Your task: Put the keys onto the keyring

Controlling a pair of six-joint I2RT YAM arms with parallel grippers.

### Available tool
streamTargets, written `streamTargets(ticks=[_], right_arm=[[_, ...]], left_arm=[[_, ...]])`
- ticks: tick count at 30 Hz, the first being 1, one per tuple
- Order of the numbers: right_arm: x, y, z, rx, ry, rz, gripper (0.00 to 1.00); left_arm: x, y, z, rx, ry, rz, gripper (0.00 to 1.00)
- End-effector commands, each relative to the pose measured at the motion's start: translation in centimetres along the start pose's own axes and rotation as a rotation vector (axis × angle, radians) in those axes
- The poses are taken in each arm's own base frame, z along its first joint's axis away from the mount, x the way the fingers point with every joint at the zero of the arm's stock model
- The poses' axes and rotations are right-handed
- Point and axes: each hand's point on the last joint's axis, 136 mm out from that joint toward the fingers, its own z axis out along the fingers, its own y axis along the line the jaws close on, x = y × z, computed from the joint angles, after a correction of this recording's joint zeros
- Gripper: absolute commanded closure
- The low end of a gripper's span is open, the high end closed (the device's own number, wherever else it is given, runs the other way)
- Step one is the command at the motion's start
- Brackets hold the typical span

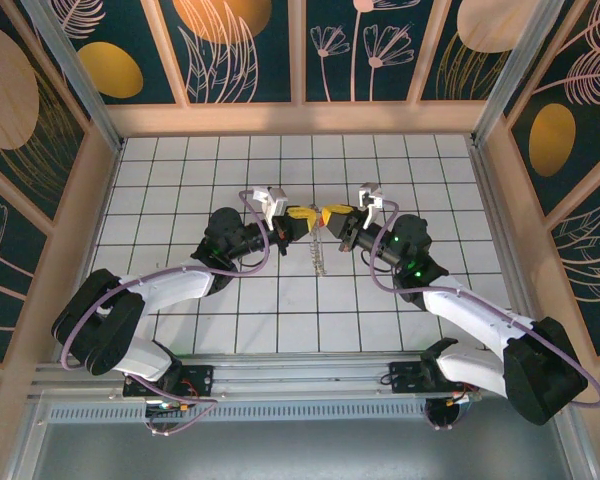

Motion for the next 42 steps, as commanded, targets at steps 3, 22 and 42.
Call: streamTargets(ticks=[3,22,42], right_arm=[[0.7,-1.4,-0.6,0.050,0.010,-0.008,1.00],[2.6,-0.2,-1.4,-0.033,0.104,0.027,1.00],[4.2,0.9,-2.6,-0.172,0.141,0.118,1.00]], left_arm=[[-4.4,-2.8,-0.3,0.082,-0.127,0.090,1.00],[-4.9,-3.2,-0.5,0.093,-0.144,0.118,1.00],[-5.4,-3.5,-0.9,0.094,-0.174,0.140,1.00]])
